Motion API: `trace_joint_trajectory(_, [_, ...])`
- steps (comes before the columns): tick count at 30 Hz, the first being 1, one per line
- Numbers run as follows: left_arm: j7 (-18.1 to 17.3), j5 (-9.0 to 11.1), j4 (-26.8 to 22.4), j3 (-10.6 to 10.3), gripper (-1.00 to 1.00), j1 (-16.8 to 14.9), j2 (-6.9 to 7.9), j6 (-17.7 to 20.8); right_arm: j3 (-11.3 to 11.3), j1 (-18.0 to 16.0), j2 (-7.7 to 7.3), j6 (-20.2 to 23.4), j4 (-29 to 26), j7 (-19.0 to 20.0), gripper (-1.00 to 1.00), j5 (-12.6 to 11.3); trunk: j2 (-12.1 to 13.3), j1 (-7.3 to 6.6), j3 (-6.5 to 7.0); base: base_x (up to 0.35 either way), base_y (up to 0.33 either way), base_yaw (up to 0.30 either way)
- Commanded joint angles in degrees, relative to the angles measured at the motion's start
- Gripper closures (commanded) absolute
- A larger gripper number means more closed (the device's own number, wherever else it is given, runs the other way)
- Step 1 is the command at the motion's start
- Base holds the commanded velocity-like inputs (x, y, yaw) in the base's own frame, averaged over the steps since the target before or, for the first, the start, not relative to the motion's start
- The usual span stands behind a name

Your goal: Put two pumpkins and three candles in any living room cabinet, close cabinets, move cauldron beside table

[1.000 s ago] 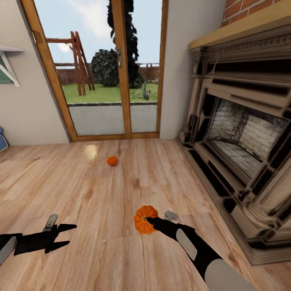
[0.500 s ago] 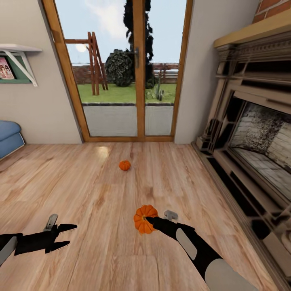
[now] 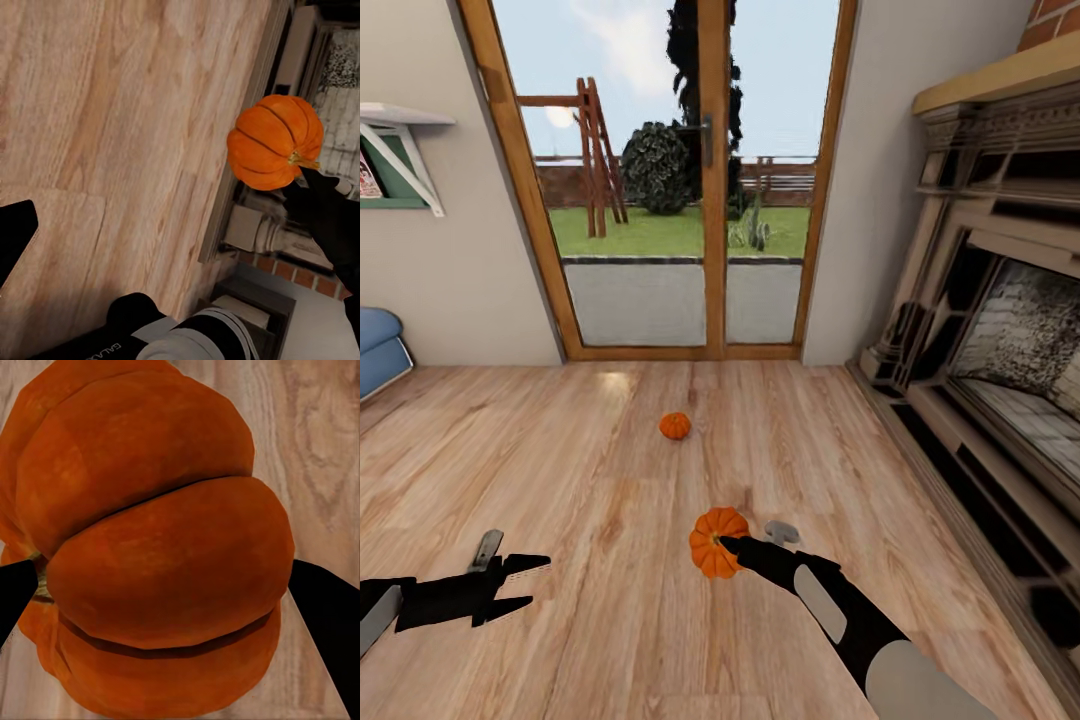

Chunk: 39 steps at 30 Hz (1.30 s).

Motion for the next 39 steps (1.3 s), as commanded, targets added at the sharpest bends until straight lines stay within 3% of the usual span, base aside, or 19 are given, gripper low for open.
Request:
trace_joint_trajectory(1, [0.0, 0.0, 0.0, 0.01, -1.0, 0.0, 0.01, 0.0, -0.03, -0.01, 0.0, 0.02, -0.04, 0.13, 1.0, -0.24, 0.0, 0.0, 0.0, 0.332, 0.144, 0.0])
trace_joint_trajectory(24, [0.0, -0.01, 0.0, 0.03, -1.0, 0.0, 0.04, -0.09, -0.32, -0.01, -0.29, 0.12, -0.14, 0.59, 1.0, -0.3, 0.0, 0.0, 0.0, 0.332, 0.12, 0.0])
trace_joint_trajectory(26, [0.0, 0.0, 0.0, 0.0, -1.0, 0.0, 0.01, -0.09, -0.62, 0.14, -0.55, 0.57, -2.69, 0.63, 1.0, -0.62, 0.0, 0.0, 0.0, 0.332, 0.012, 0.0])
trace_joint_trajectory(29, [0.05, 0.01, 0.0, 0.0, -1.0, 0.0, -0.1, -0.08, -0.93, 0.24, -1.27, 3.13, -11.6, 0.64, 1.0, -1.32, 0.0, 0.0, 0.0, 0.332, 0.003, 0.0])
trace_joint_trajectory(34, [0.08, 0.0, 0.0, 0.04, -1.0, 0.0, -0.29, -0.09, -5.74, 3.66, -3.68, 12.71, -26.51, 0.49, 1.0, -5.21, 0.0, 0.0, 0.0, 0.332, 0.0, 0.0])
trace_joint_trajectory(39, [0.16, -0.07, 0.0, 0.07, -1.0, 0.0, -0.35, -0.7, -15.2, 7.38, -3.95, 20.03, -33.64, 0.65, 1.0, -6.85, 0.0, 0.0, 0.0, 0.332, 0.0, 0.0])
